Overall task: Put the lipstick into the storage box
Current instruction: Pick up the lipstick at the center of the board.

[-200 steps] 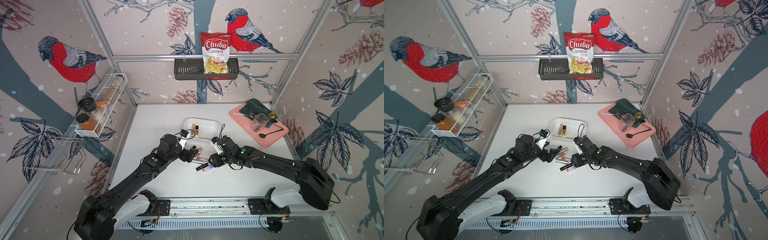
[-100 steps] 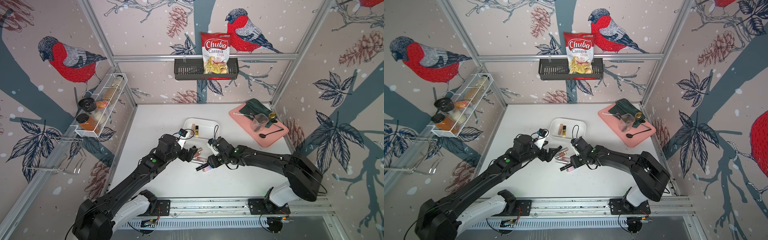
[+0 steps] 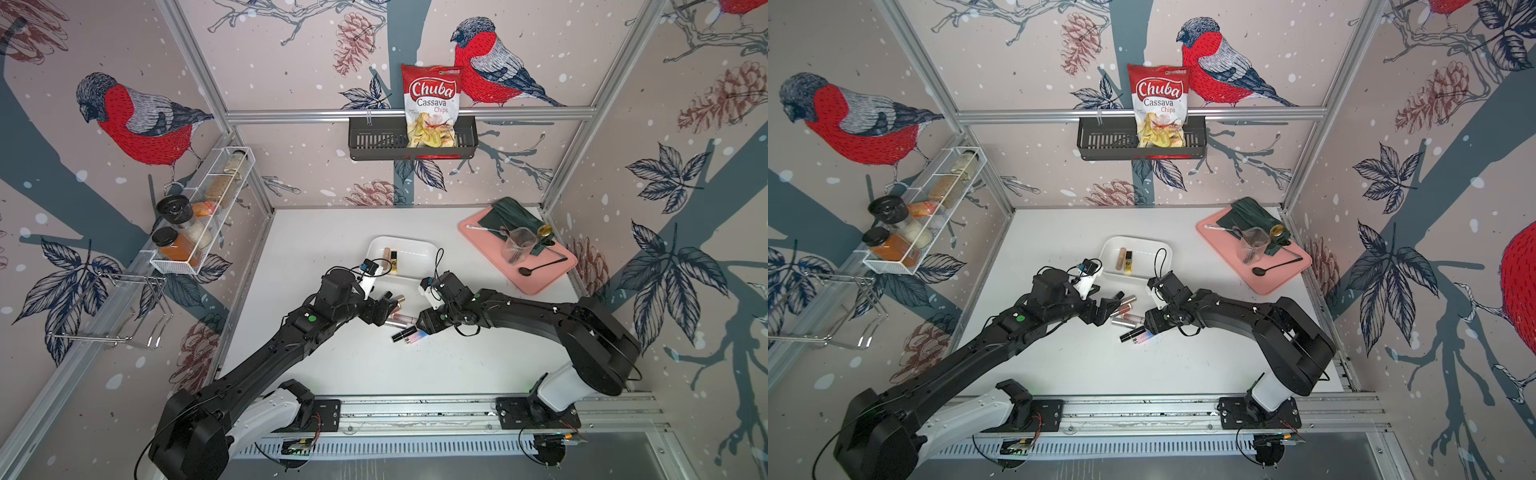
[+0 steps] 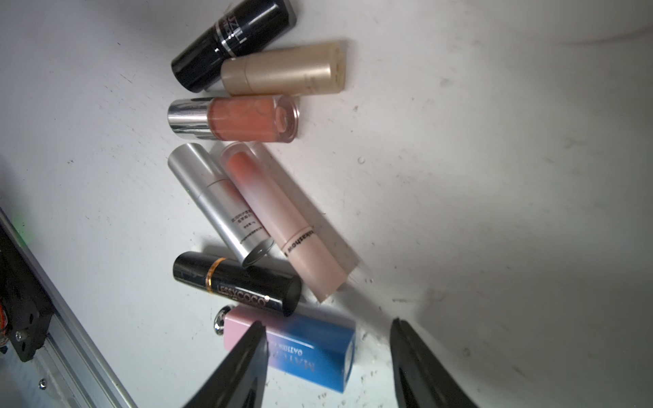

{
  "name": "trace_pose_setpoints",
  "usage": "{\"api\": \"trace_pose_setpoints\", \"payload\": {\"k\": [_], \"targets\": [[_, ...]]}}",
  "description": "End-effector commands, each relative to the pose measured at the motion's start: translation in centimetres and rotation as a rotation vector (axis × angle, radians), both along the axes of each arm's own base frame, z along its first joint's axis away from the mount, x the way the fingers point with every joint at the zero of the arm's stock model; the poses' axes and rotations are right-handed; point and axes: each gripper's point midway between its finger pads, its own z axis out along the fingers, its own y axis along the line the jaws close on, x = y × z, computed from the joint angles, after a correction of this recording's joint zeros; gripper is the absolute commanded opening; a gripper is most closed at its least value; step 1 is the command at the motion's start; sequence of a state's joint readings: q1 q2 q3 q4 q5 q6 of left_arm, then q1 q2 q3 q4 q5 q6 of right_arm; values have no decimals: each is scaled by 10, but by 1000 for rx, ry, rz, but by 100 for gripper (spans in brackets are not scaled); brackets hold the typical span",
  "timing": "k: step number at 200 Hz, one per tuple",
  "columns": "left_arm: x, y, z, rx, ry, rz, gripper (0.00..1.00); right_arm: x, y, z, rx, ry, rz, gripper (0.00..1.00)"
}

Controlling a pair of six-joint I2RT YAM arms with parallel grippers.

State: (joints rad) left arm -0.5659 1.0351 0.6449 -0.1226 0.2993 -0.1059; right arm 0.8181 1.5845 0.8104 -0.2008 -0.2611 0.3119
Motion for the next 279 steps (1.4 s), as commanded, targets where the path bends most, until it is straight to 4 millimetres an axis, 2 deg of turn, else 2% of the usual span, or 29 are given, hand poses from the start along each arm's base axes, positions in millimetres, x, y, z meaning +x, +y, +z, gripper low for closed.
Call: {"api": "trace_pose_setpoints", "payload": {"k": [1,29,86,165,220,247,279], "targets": [[-7,-11,1,-36,29,-62,95,-5,10,3,68,16,49,59],[-11,-18,-2,-49,60,-100,95,-8,13,0,86,34,58,60],[-10,-16,2,-50,43,-90,95,-16,14,-9,94,58,60,60],[-9,-14,3,-44,36,-77,95,-55,19,-11,74,61,81,60],[-9,-13,5,-47,29,-74,95,-77,28,-27,-88,-27,138,60],[-8,-12,7,-45,18,-64,95,-80,38,-33,-154,-76,161,60],[-3,-3,20,-38,-42,-10,95,-81,47,-41,-220,-125,190,59]]}}
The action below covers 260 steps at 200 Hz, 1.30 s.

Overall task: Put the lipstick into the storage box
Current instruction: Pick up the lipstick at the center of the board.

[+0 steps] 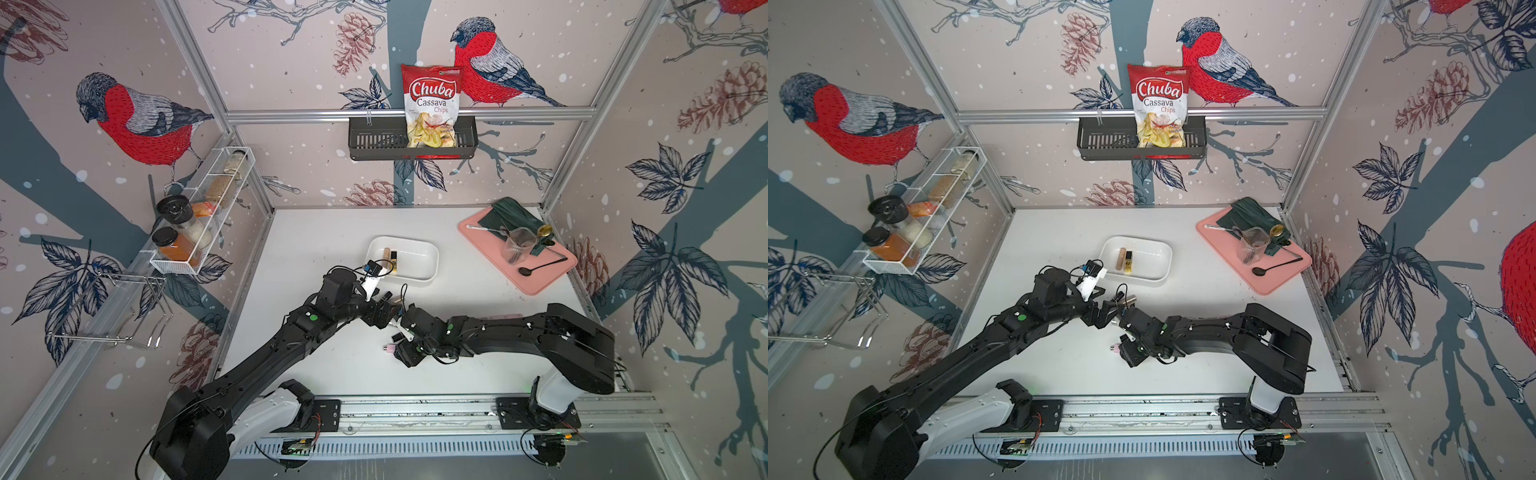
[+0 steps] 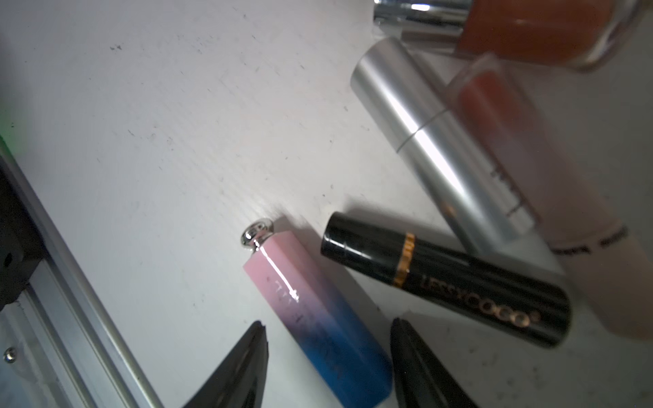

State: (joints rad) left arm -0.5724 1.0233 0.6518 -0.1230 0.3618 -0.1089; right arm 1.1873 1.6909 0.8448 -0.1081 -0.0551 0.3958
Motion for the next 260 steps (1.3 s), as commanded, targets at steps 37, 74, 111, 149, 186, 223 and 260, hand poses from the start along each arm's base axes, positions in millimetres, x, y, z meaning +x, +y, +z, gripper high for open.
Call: {"api": "trace_pose_setpoints", "payload": {"k": [37,74,111,149,186,223,260], "targets": [[17,33,35,15,-162,199,96,-9,-18,-29,-182,-37,21,59],[20,52,53,1,-240,292,96,-10,-17,-28,-176,-47,42,56],[22,53,51,5,-228,299,96,-10,-18,-27,-183,-56,41,47],[23,54,51,6,-225,303,96,-7,-17,-19,-163,-84,40,35],[24,56,53,2,-229,312,96,-4,-5,3,-88,-123,53,26],[24,57,53,1,-229,317,96,2,6,31,-1,-162,67,21],[27,64,55,6,-237,352,96,19,9,68,147,-133,23,20]]}}
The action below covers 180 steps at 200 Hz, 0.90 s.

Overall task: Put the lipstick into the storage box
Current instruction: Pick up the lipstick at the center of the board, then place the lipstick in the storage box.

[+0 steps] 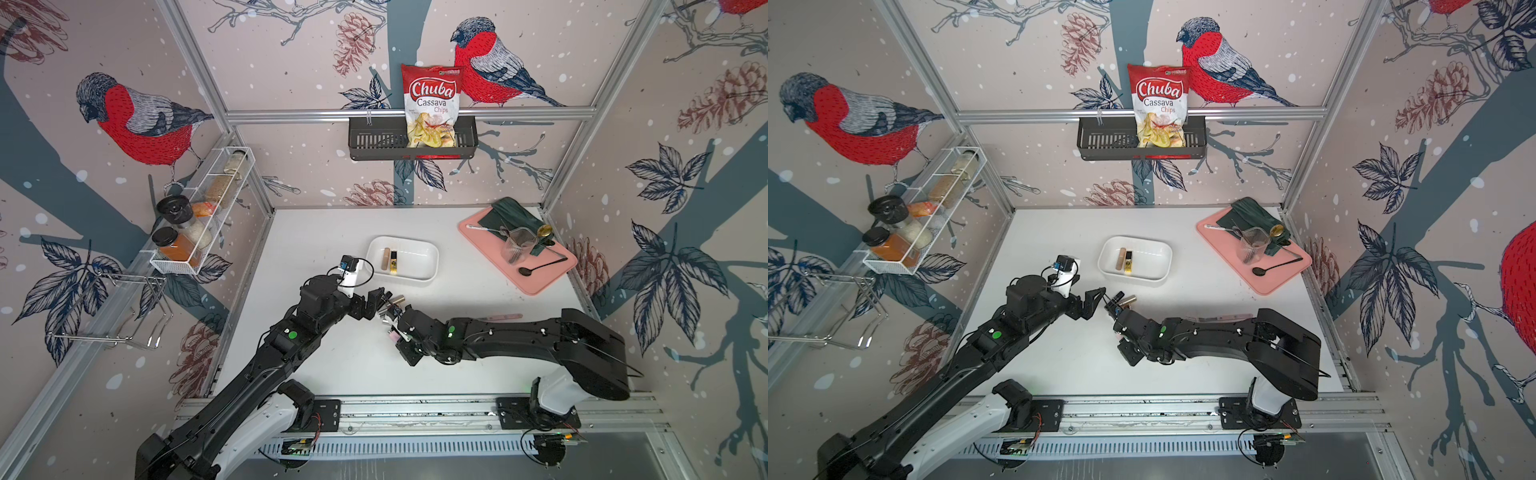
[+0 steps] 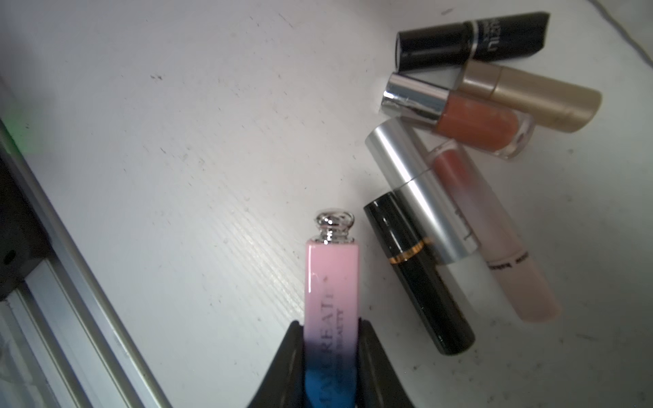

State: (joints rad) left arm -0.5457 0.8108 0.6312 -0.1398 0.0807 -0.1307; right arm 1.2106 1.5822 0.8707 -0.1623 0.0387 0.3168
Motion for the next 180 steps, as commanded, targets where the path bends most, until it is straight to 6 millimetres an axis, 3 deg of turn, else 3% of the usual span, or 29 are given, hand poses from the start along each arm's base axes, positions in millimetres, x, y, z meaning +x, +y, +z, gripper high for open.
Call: {"api": "trace_pose_setpoints", "payload": {"k": [1,55,80,99,120,180], "targets": [[8,11,9,-4,-34,69,96,12,7,28,123,12,-10,20],[12,38,26,-24,-104,190,96,95,-17,112,454,78,-195,22],[13,36,22,-22,-95,178,96,147,-31,129,515,95,-316,22],[15,31,16,-8,-67,156,96,191,-44,114,483,127,-433,21],[15,25,10,-4,-45,127,96,221,-43,95,451,161,-505,21],[15,14,0,-1,-4,77,96,264,-17,31,401,246,-588,21]]}}
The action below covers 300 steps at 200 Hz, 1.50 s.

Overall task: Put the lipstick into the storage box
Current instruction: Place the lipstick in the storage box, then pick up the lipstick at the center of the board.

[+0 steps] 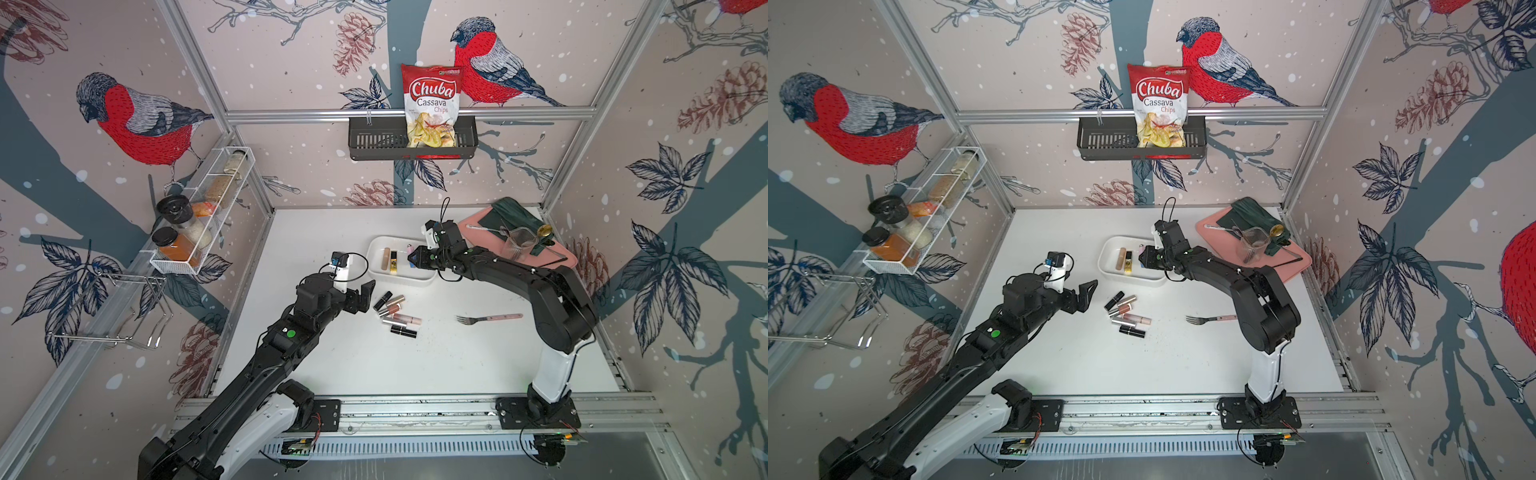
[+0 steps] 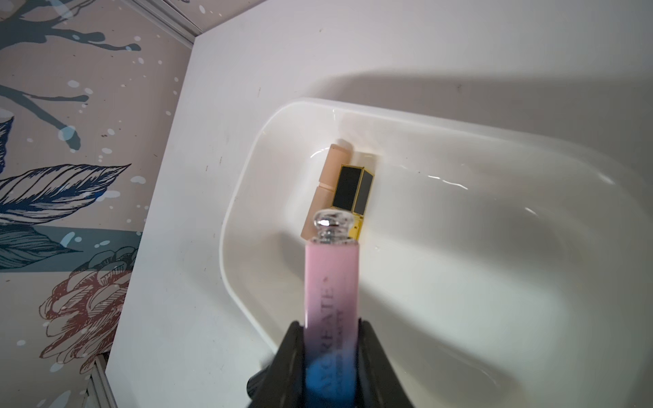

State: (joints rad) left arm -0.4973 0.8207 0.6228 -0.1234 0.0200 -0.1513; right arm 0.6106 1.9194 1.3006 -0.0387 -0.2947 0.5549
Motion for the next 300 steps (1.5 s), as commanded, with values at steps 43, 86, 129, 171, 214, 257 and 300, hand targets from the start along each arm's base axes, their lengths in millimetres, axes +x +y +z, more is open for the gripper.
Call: {"api": "trace_pose_setpoints", "payload": {"k": [43,86,129,171,214,257,300], "targets": [[-1,-8,3,-11,-1,-45,96,25,17,-45,-1,83,-67,22],[-2,-9,4,-14,-5,-47,96,37,26,-57,-22,91,-75,36],[-2,-8,3,-13,-4,-45,96,39,28,-35,-10,49,-68,48],[-2,-10,1,-14,3,-56,96,14,24,24,-54,-103,-4,50],[-6,-21,-5,-30,37,-108,96,-84,18,26,-201,-125,236,51],[-32,-62,-26,-132,238,-327,94,-183,4,-9,-343,-84,390,52],[-55,-59,-28,-178,229,-334,95,-212,-14,-27,-393,-60,419,52]]}}
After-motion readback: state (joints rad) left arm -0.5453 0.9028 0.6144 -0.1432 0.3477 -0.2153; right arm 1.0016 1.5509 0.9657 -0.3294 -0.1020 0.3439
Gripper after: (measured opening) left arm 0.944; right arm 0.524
